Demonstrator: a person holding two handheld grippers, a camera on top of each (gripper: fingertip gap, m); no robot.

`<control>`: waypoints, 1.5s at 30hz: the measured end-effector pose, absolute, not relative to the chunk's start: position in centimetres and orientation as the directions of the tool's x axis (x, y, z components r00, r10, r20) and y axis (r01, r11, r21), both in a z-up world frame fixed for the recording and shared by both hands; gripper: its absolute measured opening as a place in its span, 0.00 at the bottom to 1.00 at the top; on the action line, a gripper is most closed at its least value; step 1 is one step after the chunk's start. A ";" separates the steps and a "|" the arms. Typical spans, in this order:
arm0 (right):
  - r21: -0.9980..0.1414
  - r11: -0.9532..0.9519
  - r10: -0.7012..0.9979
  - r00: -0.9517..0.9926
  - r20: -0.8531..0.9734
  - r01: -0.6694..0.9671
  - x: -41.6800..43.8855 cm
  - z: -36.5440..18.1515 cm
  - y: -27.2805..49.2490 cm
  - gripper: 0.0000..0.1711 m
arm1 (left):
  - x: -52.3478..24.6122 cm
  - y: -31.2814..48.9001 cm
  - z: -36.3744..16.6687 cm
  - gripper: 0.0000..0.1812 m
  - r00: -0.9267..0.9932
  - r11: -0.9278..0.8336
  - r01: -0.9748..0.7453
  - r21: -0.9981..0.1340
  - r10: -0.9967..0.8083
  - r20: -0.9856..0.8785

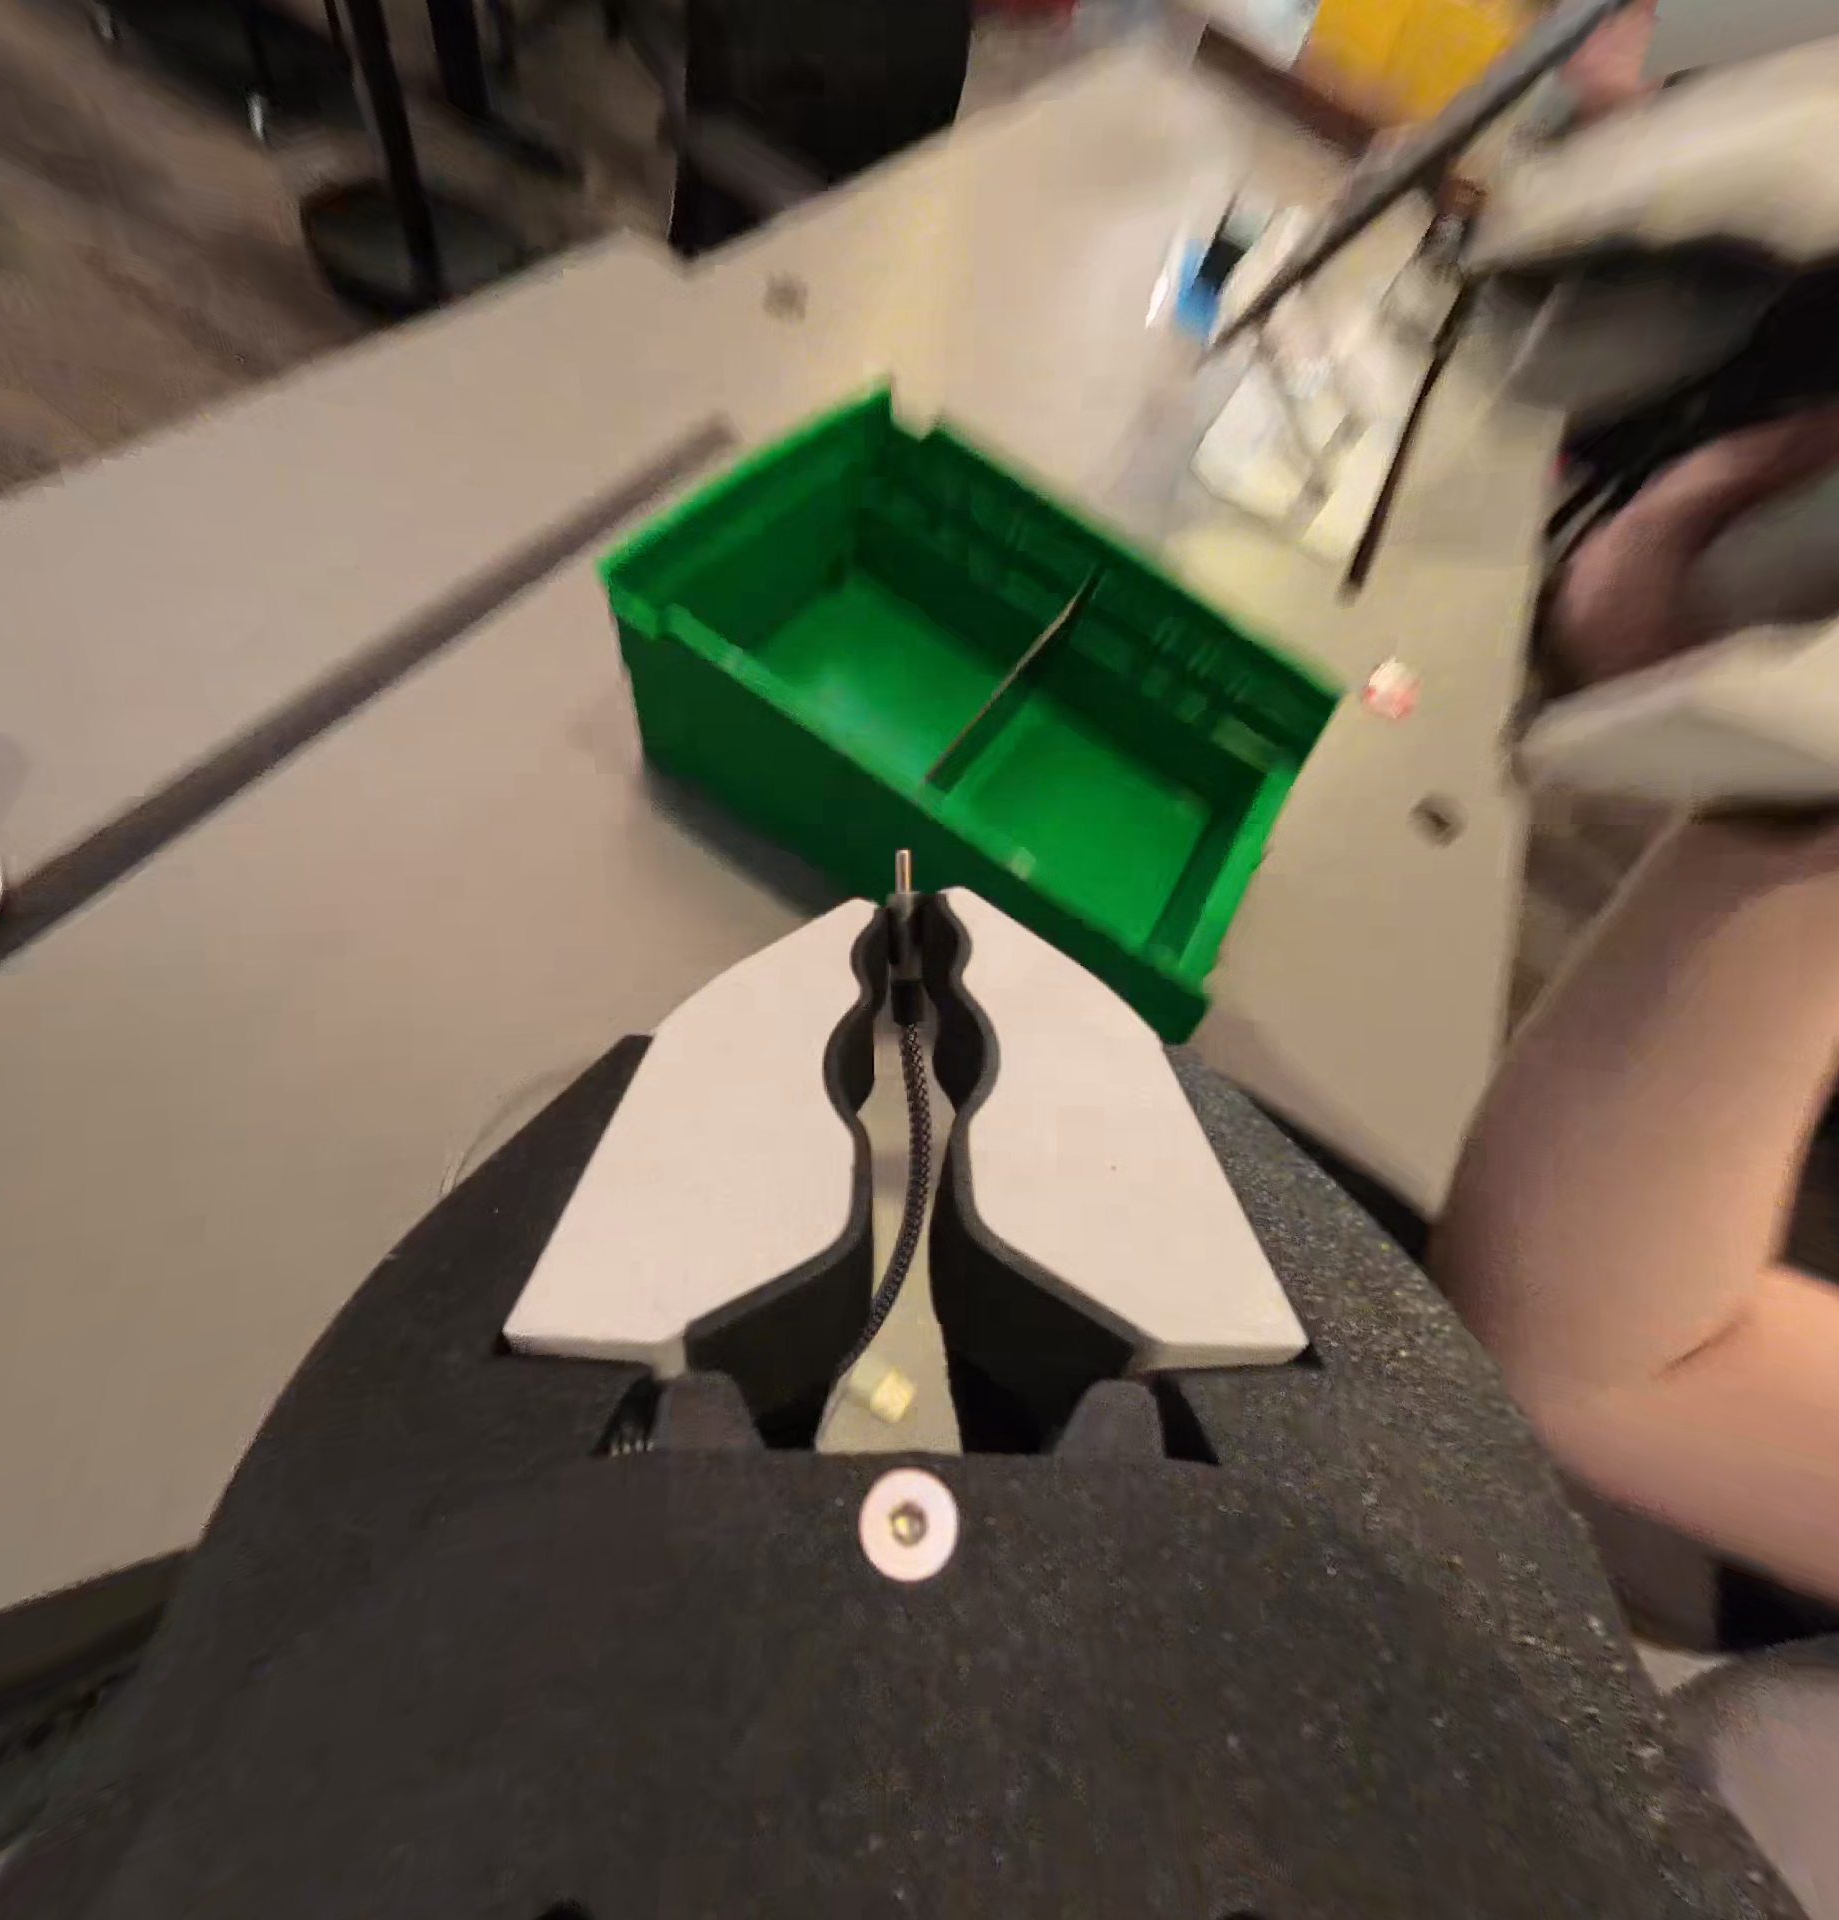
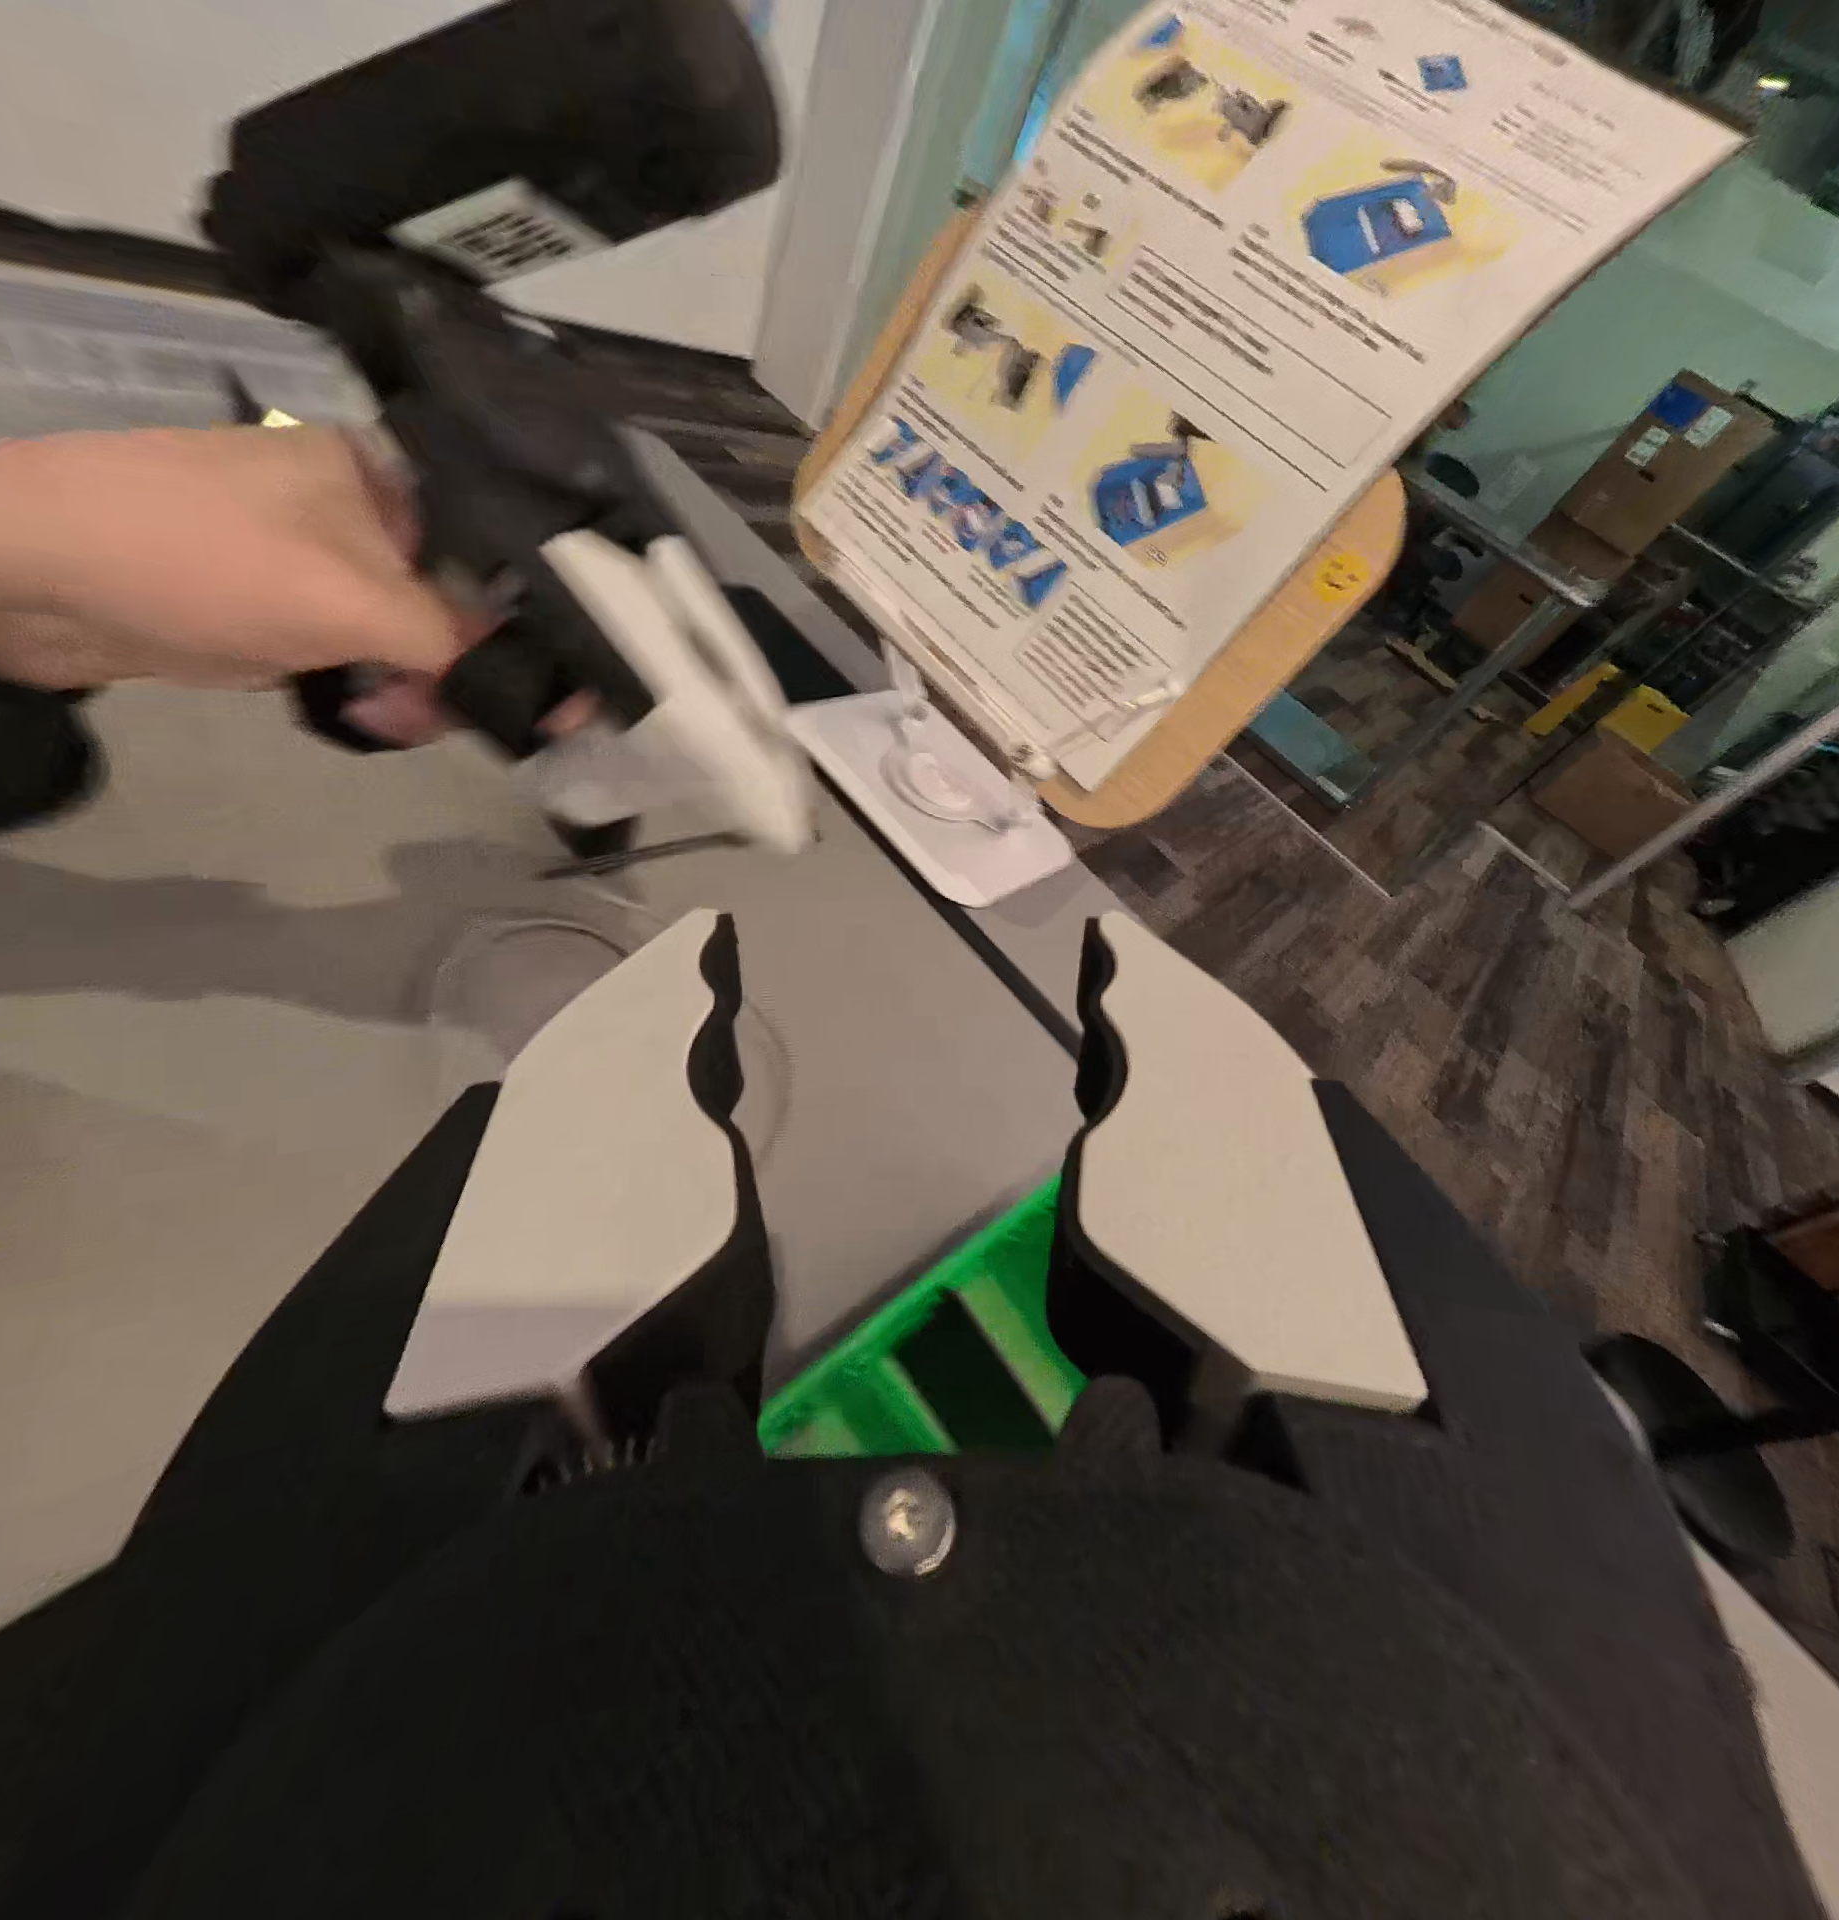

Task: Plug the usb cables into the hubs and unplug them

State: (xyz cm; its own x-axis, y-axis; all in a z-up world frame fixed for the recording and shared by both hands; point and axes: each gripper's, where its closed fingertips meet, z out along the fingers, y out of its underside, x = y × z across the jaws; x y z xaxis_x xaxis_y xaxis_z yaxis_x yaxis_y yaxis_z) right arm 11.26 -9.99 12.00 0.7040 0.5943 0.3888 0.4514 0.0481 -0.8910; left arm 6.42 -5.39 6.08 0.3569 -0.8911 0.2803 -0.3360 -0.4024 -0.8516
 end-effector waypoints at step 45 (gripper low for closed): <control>-0.879 0.107 0.823 0.455 0.341 0.465 1.6 12.6 -15.6 0.03 | 1.4 -15.2 18.0 0.03 -0.154 -0.167 -0.479 -0.862 -0.951 0.269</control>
